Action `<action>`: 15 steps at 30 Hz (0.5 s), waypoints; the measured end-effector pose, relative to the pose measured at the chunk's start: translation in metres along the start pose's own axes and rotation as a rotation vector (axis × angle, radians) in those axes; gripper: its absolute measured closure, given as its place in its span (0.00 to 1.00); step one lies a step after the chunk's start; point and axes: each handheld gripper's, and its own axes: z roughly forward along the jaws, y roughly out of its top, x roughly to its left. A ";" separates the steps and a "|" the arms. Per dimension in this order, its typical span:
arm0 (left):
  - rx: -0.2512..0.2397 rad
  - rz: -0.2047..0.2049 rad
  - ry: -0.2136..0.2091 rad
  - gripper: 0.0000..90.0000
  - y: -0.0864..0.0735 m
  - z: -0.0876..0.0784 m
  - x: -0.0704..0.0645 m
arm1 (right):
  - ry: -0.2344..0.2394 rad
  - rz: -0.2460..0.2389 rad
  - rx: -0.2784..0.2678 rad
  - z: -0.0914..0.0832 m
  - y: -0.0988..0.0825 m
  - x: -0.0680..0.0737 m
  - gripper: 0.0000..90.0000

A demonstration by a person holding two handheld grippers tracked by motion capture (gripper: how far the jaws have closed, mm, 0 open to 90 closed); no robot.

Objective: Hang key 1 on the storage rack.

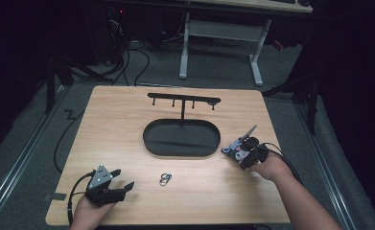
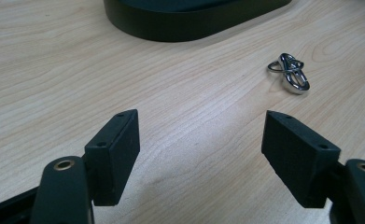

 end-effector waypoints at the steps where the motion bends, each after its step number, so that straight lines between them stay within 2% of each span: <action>1: -0.001 -0.001 -0.002 0.32 0.000 0.000 0.000 | 0.000 -0.006 0.010 -0.001 0.000 0.001 0.52; 5: 0.002 0.001 -0.007 0.32 -0.001 0.000 0.000 | -0.026 -0.021 0.036 0.002 0.000 0.005 0.52; 9: -0.004 0.001 -0.011 0.32 0.001 0.000 0.000 | -0.013 -0.021 0.046 0.003 0.001 0.004 0.53; 13: 0.000 0.002 -0.014 0.32 0.000 0.001 -0.001 | -0.033 -0.039 0.047 0.001 0.002 0.006 0.55; 15: -0.003 -0.001 -0.013 0.32 0.000 0.000 0.000 | -0.014 -0.030 0.044 -0.004 0.002 0.006 0.55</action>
